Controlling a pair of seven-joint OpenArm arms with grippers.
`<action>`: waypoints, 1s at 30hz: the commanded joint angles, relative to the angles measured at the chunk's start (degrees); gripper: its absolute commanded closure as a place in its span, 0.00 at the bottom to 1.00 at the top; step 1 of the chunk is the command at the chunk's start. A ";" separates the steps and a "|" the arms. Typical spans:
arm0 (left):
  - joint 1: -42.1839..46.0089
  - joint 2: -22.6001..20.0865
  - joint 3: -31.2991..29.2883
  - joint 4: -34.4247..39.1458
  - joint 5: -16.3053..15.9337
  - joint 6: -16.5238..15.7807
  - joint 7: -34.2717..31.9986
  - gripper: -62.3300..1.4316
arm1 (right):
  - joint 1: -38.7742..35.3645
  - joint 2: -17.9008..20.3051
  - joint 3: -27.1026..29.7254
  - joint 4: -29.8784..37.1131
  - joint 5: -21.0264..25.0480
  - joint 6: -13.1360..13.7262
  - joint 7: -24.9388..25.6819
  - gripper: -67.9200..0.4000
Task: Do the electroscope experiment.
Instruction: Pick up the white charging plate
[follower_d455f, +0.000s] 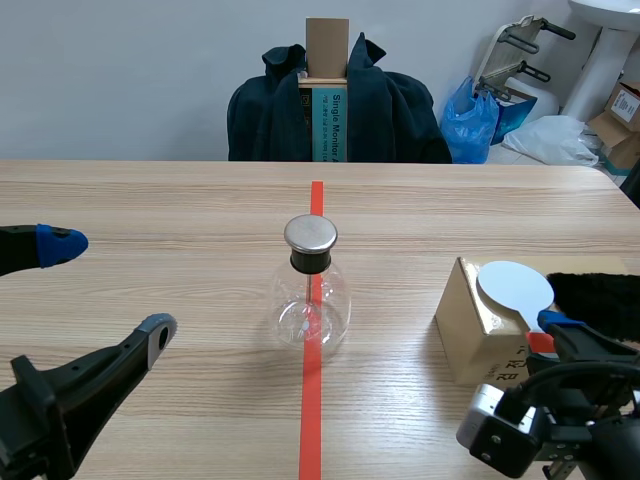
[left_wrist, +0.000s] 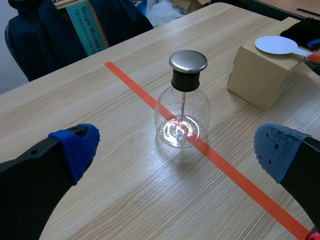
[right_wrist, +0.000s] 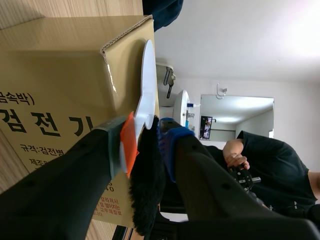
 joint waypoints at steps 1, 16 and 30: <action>0.28 0.00 -0.07 1.18 -0.57 -0.09 -0.83 0.00 | 0.39 0.68 0.20 0.46 -0.04 -0.66 -0.44 0.83; 0.28 0.00 -0.07 1.18 -0.57 -0.11 -0.83 0.00 | 0.39 0.68 0.20 0.48 -1.86 -0.52 -0.39 0.98; 0.28 0.00 -0.07 1.18 -0.55 -0.11 -0.81 0.00 | 0.04 3.52 1.92 6.91 1.53 -1.38 -0.20 0.98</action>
